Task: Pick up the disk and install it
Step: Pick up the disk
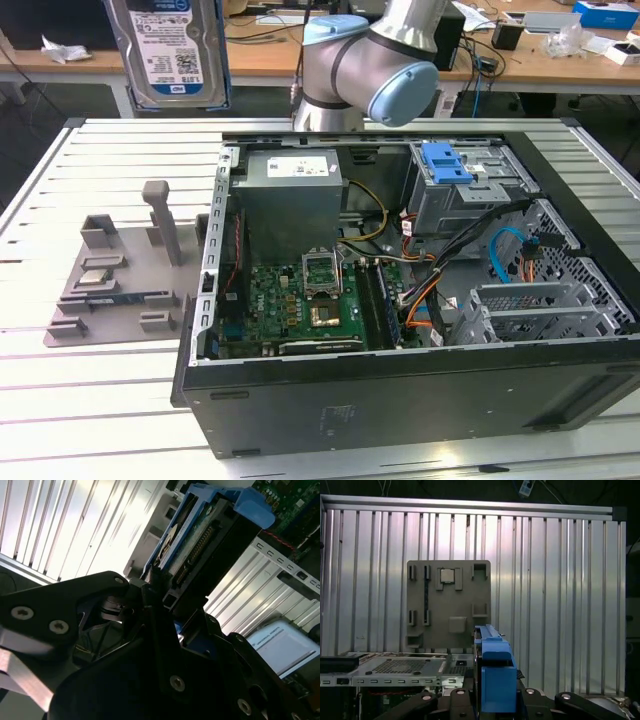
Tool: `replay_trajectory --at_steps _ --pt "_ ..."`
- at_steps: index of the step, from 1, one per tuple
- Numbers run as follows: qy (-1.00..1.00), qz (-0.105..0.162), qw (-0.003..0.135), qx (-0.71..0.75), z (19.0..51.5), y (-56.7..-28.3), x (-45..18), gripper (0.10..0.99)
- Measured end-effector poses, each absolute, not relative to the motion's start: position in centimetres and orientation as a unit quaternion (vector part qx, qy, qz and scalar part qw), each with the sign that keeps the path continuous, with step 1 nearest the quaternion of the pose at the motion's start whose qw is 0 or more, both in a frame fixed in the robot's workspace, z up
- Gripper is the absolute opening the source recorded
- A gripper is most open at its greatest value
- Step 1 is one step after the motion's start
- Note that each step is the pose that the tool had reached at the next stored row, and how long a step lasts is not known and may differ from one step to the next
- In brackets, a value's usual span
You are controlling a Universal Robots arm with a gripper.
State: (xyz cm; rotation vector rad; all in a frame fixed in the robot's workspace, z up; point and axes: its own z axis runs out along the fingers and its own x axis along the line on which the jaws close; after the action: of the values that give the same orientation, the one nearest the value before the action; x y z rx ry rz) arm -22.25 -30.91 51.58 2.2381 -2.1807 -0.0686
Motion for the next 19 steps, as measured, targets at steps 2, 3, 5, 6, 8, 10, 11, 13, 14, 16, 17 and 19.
replay_trajectory --at_steps 2,3,5,6,8,10,11,13,14,16,17,19 --pt "-0.698 -0.022 0.008 0.716 51.6 -30.9 -21.6 0.369" --pt "-0.698 -0.022 0.008 0.716 51.6 -30.9 -21.1 0.369" --pt "-0.698 -0.022 0.008 0.716 51.6 -30.9 -20.4 0.369" --pt "-0.698 -0.022 0.008 0.716 51.6 -30.9 -19.9 0.369" --pt "-0.698 -0.022 0.008 0.716 51.6 -30.9 -19.3 0.369" --pt "-0.698 -0.022 0.008 0.716 51.6 -30.9 -18.8 0.369" --pt "-0.698 -0.022 0.008 0.716 51.6 -30.9 -18.5 0.369" --pt "-0.698 -0.022 0.008 0.716 51.6 -30.9 -17.8 0.369" --pt "-0.698 -0.022 0.008 0.716 51.6 -30.9 -17.5 0.369" --pt "-0.698 -0.022 0.008 0.716 51.6 -30.9 -16.7 0.369" --pt "-0.698 -0.022 0.008 0.716 51.6 -30.9 -16.5 0.369" --pt "-0.698 -0.022 0.008 0.716 51.6 -30.9 -15.8 0.369"
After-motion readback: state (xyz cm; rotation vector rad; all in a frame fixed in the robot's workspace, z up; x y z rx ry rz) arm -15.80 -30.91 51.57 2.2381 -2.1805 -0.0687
